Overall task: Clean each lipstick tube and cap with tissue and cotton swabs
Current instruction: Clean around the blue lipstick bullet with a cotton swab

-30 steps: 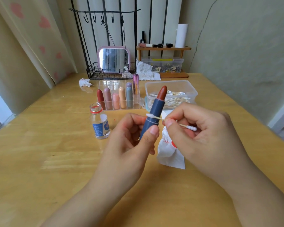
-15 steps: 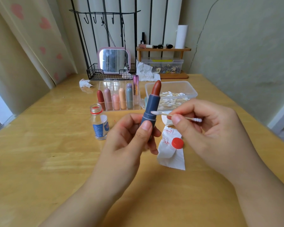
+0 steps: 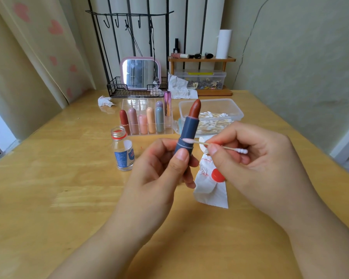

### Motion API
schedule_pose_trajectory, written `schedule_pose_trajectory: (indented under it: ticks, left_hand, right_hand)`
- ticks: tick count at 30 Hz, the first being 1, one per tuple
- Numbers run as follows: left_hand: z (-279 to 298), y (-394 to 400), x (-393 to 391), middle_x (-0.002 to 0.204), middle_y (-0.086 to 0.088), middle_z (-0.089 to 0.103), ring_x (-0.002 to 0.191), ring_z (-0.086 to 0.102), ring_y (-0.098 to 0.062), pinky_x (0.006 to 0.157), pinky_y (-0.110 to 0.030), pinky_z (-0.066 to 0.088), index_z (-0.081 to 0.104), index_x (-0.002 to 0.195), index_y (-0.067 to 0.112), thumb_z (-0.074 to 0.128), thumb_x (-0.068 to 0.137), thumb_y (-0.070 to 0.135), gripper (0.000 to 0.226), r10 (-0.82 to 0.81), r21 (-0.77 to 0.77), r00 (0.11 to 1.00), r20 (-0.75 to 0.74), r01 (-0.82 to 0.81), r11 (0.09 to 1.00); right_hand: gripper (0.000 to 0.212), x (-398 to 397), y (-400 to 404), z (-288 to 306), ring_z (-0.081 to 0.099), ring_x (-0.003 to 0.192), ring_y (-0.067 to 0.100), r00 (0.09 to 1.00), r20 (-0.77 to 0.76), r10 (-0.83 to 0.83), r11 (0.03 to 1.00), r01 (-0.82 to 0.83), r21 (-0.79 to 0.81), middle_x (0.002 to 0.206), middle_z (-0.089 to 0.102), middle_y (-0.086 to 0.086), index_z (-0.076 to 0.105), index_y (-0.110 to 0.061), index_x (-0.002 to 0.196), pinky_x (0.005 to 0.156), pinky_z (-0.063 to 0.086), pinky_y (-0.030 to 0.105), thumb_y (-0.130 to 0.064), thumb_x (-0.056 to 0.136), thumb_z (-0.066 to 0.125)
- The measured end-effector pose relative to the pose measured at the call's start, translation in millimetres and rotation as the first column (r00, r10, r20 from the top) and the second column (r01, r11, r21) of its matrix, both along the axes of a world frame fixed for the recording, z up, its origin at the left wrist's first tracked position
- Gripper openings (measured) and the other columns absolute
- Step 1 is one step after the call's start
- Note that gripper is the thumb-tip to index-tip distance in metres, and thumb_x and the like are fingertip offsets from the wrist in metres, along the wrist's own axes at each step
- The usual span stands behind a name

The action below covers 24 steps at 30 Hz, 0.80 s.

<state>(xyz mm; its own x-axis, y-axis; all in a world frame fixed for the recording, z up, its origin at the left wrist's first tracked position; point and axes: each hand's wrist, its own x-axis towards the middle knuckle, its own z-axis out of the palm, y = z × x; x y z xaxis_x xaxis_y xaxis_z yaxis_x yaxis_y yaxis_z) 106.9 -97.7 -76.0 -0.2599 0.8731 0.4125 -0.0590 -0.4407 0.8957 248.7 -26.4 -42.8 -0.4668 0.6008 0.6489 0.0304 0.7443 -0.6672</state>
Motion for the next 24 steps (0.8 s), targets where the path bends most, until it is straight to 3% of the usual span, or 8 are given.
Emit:
schedule_pose_trajectory:
  ticks: [5,9,14,16,20,22,24]
  left_hand:
    - [-0.8,1.3,0.8,0.077,-0.001,0.065,0.061,0.055,-0.015,0.064,-0.028,0.049,0.060,0.095,0.009,0.056,0.080,0.036,0.031,-0.004,0.004,1.000,0.012,0.004,1.000]
    - [-0.3,0.6,-1.4,0.076,0.001,0.064,0.062,0.055,-0.014,0.065,-0.030,0.050,0.061,0.096,0.009,0.056,0.080,0.036,0.032,0.007,0.009,1.000,0.015,-0.007,1.000]
    - [0.0,-0.2,0.0,0.077,0.002,0.064,0.062,0.055,-0.015,0.065,-0.029,0.049,0.060,0.097,0.007,0.055,0.081,0.038,0.035,0.014,0.005,1.000,-0.027,-0.014,1.000]
    - [0.1,-0.3,-0.1,0.076,0.002,0.064,0.062,0.055,-0.014,0.065,-0.029,0.050,0.060,0.097,0.008,0.055,0.080,0.038,0.034,0.015,0.006,1.000,-0.016,-0.015,1.000]
    - [0.8,0.3,-1.1,0.076,0.002,0.065,0.062,0.055,-0.012,0.064,-0.029,0.051,0.060,0.098,0.007,0.055,0.080,0.037,0.036,0.024,0.007,1.000,0.005,-0.024,1.000]
    - [0.8,0.3,-2.0,0.076,0.002,0.065,0.062,0.055,-0.012,0.065,-0.032,0.051,0.060,0.098,0.008,0.055,0.080,0.038,0.035,0.030,0.007,1.000,-0.001,-0.030,1.000]
    - [1.0,0.1,-1.9,0.076,0.002,0.064,0.062,0.055,-0.013,0.066,-0.032,0.051,0.060,0.098,0.008,0.054,0.080,0.038,0.035,0.034,0.004,0.999,-0.017,-0.034,0.999]
  right_hand:
    - [0.003,-1.2,-2.1,-0.1,0.056,0.050,0.019,1.000,-0.012,-0.001,1.000,0.001,0.010,0.059,0.055,0.005,0.064,-0.023,0.077,0.050,0.048,0.039,-0.020,0.079,0.065]
    - [0.009,1.1,0.1,1.3,0.055,0.051,0.025,1.000,-0.011,-0.013,1.000,0.013,0.012,0.060,0.053,0.008,0.064,-0.023,0.079,0.046,0.046,0.044,-0.030,0.077,0.060]
    - [0.007,-3.1,-1.6,-1.7,0.050,0.050,0.021,1.000,0.004,-0.015,0.999,0.014,0.037,0.058,0.052,0.002,0.064,-0.023,0.079,0.046,0.046,0.043,-0.029,0.080,0.060]
    - [0.011,-0.9,0.0,-0.9,0.049,0.048,0.019,1.000,0.004,-0.026,0.999,0.026,0.034,0.057,0.049,0.006,0.064,-0.021,0.076,0.047,0.045,0.038,-0.030,0.079,0.059]
    - [0.012,3.9,2.5,1.9,0.036,0.049,0.012,0.999,0.003,-0.045,0.997,0.045,0.063,0.057,0.042,0.010,0.063,-0.019,0.071,0.048,0.032,0.015,-0.028,0.077,0.058]
    - [0.012,3.2,2.1,1.1,0.038,0.049,0.011,0.999,0.002,-0.050,0.996,0.050,0.074,0.058,0.043,0.009,0.063,-0.019,0.071,0.047,0.034,0.018,-0.028,0.078,0.058]
    - [0.009,0.3,-0.2,0.0,0.045,0.048,0.014,0.999,0.000,-0.037,0.997,0.037,0.068,0.057,0.046,0.006,0.063,-0.021,0.075,0.047,0.042,0.033,-0.028,0.080,0.059]
